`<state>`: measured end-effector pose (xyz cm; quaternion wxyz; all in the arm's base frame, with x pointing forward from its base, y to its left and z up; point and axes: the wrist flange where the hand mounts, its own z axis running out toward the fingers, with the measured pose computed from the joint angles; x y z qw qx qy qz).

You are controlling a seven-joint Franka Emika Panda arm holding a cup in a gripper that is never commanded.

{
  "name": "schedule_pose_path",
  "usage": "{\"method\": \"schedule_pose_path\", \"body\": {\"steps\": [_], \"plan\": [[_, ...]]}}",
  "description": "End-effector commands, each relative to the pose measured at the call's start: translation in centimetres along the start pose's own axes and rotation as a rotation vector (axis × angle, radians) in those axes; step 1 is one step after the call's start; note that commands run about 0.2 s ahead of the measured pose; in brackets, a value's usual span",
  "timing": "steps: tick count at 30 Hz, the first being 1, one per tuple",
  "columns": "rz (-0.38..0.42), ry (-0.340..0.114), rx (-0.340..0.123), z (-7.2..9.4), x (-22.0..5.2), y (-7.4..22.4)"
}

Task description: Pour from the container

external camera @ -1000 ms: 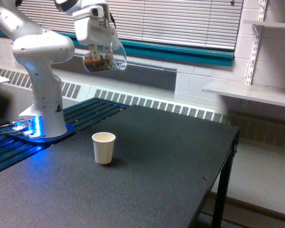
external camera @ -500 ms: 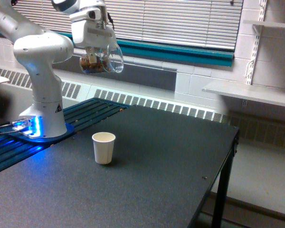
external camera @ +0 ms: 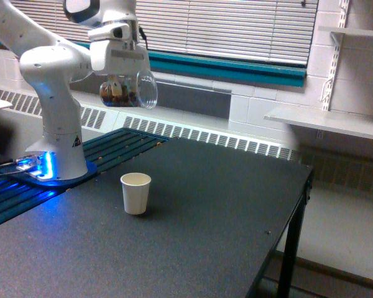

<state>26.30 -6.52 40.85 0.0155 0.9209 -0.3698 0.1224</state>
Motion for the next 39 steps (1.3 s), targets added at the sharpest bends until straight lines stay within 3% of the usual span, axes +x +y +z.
{"method": "schedule_pose_path", "body": {"steps": [1, 18, 39], "plan": [[0.007, -0.065, -0.032, 2.4, -1.2, -0.1], [-0.011, -0.128, -0.096, 3.5, -2.6, -0.2], [-0.008, -0.156, -0.141, 3.9, -3.3, 0.3]]}}
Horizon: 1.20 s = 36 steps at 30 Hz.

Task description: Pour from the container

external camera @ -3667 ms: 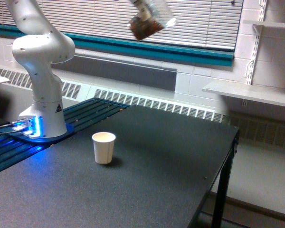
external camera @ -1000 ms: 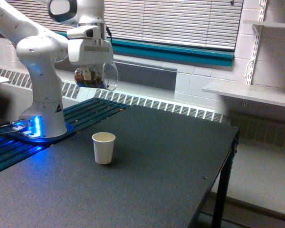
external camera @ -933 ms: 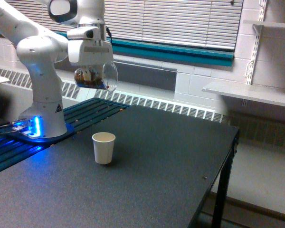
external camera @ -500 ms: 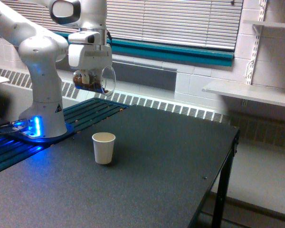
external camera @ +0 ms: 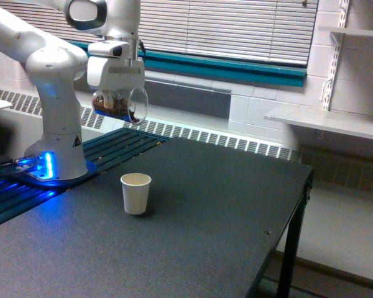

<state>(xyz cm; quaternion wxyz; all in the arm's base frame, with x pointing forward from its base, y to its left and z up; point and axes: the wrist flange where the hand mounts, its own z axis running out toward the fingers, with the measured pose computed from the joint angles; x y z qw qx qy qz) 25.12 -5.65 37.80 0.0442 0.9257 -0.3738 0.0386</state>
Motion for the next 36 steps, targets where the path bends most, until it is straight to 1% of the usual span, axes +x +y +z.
{"method": "schedule_pose_path", "body": {"steps": [1, 16, 27, 36], "plan": [[-0.004, -0.023, -0.026, 1.5, -0.9, -0.2], [-0.026, -0.045, -0.056, 3.2, -0.7, -0.2], [-0.034, -0.048, -0.079, 3.5, -1.0, -0.3], [-0.032, -0.044, -0.085, 3.5, -1.2, -0.5]]}}
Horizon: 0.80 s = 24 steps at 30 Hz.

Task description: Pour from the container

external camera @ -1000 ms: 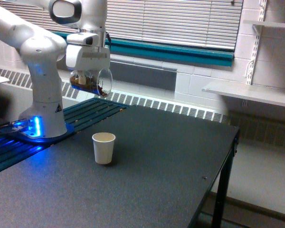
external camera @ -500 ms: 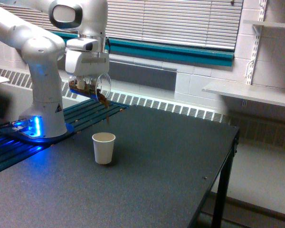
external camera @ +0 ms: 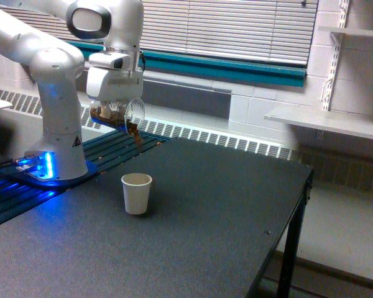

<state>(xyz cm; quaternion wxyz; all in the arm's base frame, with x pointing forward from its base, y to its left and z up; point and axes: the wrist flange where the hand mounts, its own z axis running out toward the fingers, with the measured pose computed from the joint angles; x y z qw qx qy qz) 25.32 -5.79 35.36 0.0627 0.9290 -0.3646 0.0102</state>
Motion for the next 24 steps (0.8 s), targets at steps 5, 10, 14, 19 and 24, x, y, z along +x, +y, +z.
{"method": "schedule_pose_path", "body": {"steps": [5, 10, 14, 19, 24], "plan": [[-0.003, -0.005, -0.030, 1.08, -1.08, -0.36], [0.003, -0.004, -0.031, 1.02, -1.05, -0.25], [0.005, -0.004, -0.033, 0.97, -1.04, -0.13], [0.007, -0.007, -0.036, 0.90, -1.08, 0.05], [0.016, -0.009, -0.040, 0.79, -1.08, 0.28]]}}
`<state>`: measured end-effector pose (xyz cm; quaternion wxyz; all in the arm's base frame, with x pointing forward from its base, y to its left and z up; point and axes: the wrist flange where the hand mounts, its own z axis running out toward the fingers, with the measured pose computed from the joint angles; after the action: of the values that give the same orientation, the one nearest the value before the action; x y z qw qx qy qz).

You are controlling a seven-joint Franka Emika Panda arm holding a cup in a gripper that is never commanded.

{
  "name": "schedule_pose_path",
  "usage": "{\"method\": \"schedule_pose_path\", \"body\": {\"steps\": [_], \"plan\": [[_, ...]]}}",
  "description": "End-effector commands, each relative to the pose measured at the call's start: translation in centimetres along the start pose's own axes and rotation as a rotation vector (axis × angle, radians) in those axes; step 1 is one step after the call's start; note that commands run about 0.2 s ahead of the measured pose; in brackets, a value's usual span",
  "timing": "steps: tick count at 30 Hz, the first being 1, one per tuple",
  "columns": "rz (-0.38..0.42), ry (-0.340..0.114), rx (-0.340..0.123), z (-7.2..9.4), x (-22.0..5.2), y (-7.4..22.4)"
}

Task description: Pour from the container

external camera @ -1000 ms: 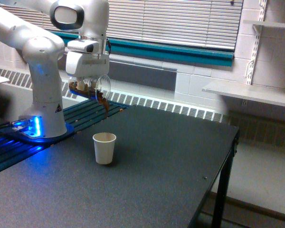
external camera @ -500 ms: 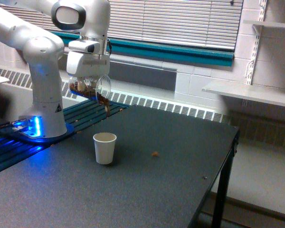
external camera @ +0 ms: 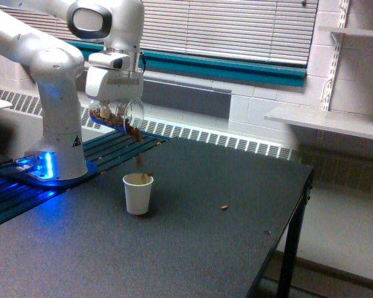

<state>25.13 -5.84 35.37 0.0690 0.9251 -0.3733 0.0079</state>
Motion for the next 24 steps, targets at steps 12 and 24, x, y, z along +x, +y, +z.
{"method": "schedule_pose_path", "body": {"steps": [12, 24], "plan": [[0.003, -0.018, -0.038, 0.78, -0.91, 0.78], [-0.009, -0.041, -0.060, 1.14, -1.09, 1.07]]}}
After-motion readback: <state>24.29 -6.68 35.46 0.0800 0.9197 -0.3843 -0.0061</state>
